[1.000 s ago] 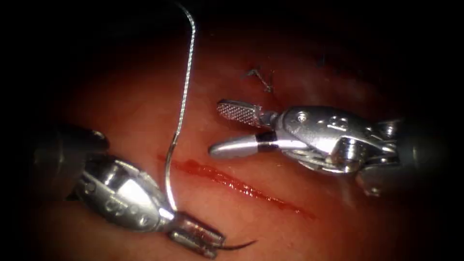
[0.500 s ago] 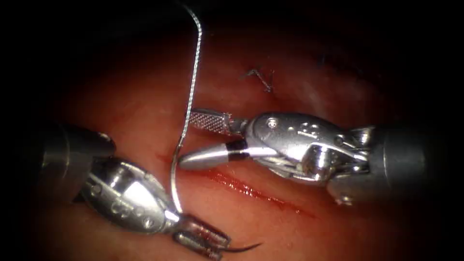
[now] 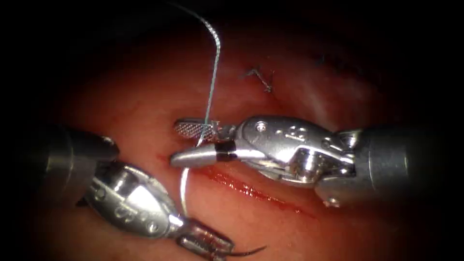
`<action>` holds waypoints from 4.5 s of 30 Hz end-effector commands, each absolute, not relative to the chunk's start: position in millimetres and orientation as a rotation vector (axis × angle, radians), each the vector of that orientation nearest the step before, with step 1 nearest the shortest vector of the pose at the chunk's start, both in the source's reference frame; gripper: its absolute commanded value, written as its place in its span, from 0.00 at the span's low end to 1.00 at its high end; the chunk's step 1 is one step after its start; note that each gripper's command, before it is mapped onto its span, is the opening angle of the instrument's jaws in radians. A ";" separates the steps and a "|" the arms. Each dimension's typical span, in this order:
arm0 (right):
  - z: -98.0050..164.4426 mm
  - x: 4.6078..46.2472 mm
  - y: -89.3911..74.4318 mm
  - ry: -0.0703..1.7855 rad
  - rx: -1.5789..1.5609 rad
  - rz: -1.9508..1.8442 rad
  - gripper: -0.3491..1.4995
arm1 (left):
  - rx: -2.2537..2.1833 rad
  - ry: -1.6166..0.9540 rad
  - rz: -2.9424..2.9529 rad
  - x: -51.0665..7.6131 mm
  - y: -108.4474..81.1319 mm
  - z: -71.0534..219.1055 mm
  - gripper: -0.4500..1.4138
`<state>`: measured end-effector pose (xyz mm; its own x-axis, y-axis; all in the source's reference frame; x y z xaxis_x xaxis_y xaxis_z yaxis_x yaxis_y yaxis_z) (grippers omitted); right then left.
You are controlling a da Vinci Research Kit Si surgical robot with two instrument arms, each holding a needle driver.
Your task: Wound Closure
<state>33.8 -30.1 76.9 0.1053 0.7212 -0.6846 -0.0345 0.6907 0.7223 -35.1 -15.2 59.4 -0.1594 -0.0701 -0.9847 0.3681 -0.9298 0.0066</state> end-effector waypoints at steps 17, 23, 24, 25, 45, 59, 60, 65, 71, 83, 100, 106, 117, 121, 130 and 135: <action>76.9 33.8 -30.0 1.374 0.636 0.603 0.00 | 1.803 0.349 -2.323 -35.6 -14.3 60.1 0.54; 76.5 32.1 -28.6 1.347 0.592 0.651 0.00 | 1.800 0.356 -2.447 -35.3 -13.6 59.8 0.70; 76.5 32.1 -28.6 1.347 0.592 0.651 0.00 | 1.800 0.356 -2.447 -35.3 -13.6 59.8 0.70; 76.4 31.8 -28.4 1.344 0.582 0.654 0.00 | 1.797 0.349 -2.456 -35.3 -13.6 59.8 0.70; 74.4 29.3 -23.9 1.230 0.471 0.803 0.00 | 1.786 -0.068 -2.647 -35.1 -11.0 62.2 0.64; 74.8 29.6 -23.6 1.221 0.459 0.803 0.00 | 1.831 -0.065 -2.569 -36.2 -12.1 61.0 0.50; 74.8 29.6 -23.7 1.221 0.459 0.803 0.00 | 1.833 -0.062 -2.566 -36.3 -12.2 60.9 0.50; 74.8 29.9 -24.0 1.218 0.457 0.801 0.00 | 1.835 -0.061 -2.564 -36.4 -12.2 60.9 0.37; 74.9 29.8 -24.0 1.213 0.458 0.798 0.00 | 1.826 -0.089 -2.511 -36.2 -12.4 60.9 0.00; 74.8 29.7 -23.7 1.246 0.410 0.766 0.80 | 1.821 -0.110 -2.532 -35.3 -12.1 61.3 0.00; 75.7 26.8 -25.0 1.285 0.379 0.761 0.87 | 1.849 -0.121 -2.523 -34.7 -11.7 61.2 0.00; 77.4 25.7 -26.1 1.265 0.337 0.773 0.87 | 1.873 -0.125 -2.520 -34.5 -11.4 60.3 0.00; 79.2 26.4 -28.1 1.381 0.612 0.941 0.79 | 1.927 -0.198 -2.382 -35.1 -11.6 59.1 0.00; 79.1 26.6 -28.2 1.416 0.677 0.971 0.78 | 1.932 -0.226 -2.352 -35.1 -11.6 59.2 0.00; 78.9 28.1 -28.1 1.428 0.722 1.006 0.75 | 1.922 -0.260 -2.307 -35.3 -11.8 59.3 0.00; 79.0 29.0 -28.0 1.422 0.716 1.009 0.65 | 1.919 -0.266 -2.304 -35.5 -12.0 59.2 0.00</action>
<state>28.2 -28.0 78.6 -0.1196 0.8862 -0.4477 -0.1373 0.4319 0.8914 -35.0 -12.1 58.6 -0.1837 -0.2107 -0.9601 -0.0111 -0.9763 0.2163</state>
